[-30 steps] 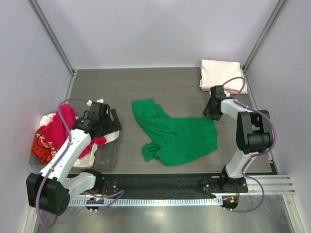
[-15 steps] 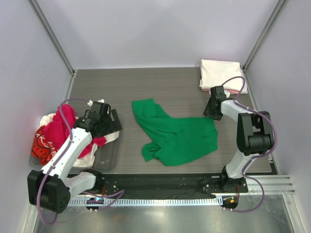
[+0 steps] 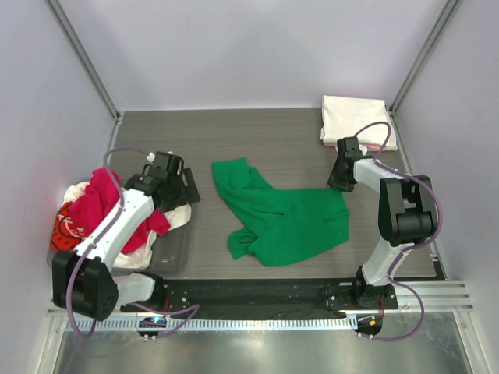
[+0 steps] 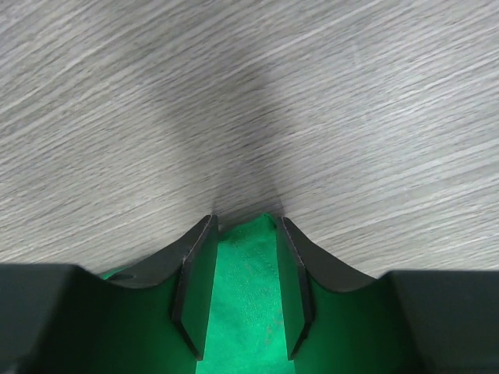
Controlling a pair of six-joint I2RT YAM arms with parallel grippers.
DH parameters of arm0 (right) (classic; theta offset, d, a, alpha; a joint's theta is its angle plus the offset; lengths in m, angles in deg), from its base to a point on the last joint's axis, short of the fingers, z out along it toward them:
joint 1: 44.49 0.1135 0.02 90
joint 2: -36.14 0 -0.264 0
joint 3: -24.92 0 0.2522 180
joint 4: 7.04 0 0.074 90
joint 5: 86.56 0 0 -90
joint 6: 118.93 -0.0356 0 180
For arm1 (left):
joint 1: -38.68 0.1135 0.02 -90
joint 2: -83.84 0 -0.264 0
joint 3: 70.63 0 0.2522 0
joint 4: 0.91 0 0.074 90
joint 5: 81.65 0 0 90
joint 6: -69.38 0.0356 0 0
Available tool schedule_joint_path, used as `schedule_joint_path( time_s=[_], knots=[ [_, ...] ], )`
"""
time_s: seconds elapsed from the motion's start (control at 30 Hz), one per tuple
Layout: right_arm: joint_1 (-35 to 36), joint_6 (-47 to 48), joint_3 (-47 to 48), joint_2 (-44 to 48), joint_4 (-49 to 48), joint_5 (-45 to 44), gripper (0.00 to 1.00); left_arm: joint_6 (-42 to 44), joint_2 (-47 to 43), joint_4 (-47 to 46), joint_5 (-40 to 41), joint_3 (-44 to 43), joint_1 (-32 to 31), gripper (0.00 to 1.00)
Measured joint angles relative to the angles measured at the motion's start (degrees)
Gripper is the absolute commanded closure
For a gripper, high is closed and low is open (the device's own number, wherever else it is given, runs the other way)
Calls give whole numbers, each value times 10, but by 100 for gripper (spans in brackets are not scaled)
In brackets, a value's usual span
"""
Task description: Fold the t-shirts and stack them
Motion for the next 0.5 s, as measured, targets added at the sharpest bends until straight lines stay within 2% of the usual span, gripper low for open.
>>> schedule_joint_path(
  time_s=[0.07, 0.1, 0.27, 0.5],
  knots=[
    [0, 0, 0, 0, -2, 3, 64, 0, 23, -1, 0, -35, -2, 18],
    [0, 1, 0, 0, -2, 5, 74, 0, 36, -3, 0, -55, -2, 18],
    [-1, 5, -6, 1, -8, 14, 99, 1, 108, -8, 1, -157, -2, 18],
    [-4, 7, -25, 12, -32, 59, 99, 3, 291, -18, 7, -330, -8, 20]
  ],
)
